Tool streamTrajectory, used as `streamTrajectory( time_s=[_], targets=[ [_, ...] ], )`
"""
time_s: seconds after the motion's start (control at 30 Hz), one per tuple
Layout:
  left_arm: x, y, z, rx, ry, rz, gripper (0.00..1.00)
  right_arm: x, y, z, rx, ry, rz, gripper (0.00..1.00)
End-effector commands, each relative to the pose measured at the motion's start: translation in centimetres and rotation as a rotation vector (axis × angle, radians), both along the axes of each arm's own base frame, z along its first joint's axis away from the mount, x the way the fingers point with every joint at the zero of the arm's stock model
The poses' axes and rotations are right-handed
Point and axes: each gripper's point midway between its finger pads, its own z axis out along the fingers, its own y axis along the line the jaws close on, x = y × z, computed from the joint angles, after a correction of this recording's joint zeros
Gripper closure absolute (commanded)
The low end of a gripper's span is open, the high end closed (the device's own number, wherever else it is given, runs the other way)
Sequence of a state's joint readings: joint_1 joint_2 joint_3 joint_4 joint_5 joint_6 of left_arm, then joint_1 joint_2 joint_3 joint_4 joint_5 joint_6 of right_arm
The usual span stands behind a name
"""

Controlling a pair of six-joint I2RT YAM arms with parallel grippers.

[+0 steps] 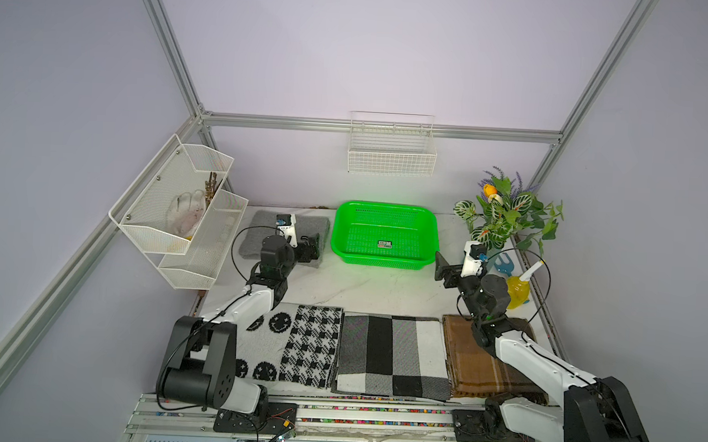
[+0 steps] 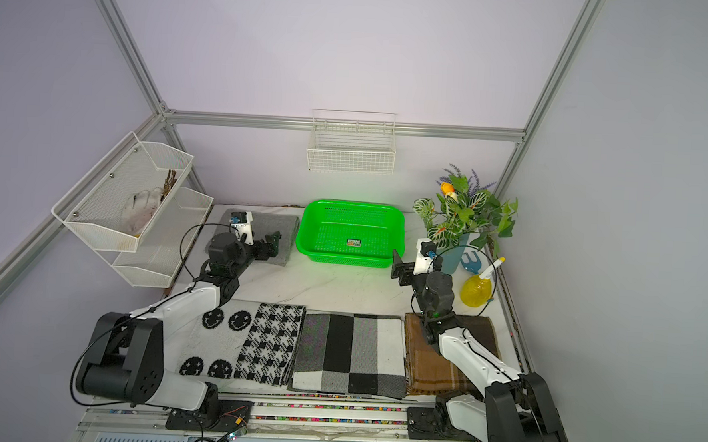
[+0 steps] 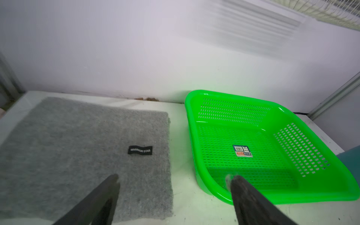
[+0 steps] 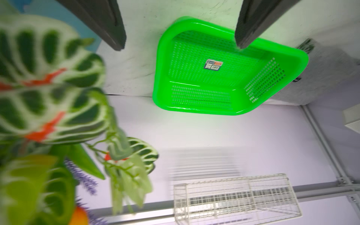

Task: Put the folded scarf in the basket
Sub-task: Move the basket to the center of the board.

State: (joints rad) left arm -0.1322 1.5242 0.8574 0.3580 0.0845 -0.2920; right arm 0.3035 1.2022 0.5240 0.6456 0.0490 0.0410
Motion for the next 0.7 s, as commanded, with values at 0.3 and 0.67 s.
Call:
streamTrajectory(
  time_s=[0.3,0.67],
  targets=[
    [6.7,-6.5,-3.0,-0.139,0.202,-0.122,0.17,3.3,4.5,-5.6,-0.027,0.219,0.057,0.09],
    [10.2,-7.9,-7.3,-0.119,0.307,-0.126,0.43,4.4,4.6,-5.8,-0.026,0.224,0.038,0.10]
  ],
)
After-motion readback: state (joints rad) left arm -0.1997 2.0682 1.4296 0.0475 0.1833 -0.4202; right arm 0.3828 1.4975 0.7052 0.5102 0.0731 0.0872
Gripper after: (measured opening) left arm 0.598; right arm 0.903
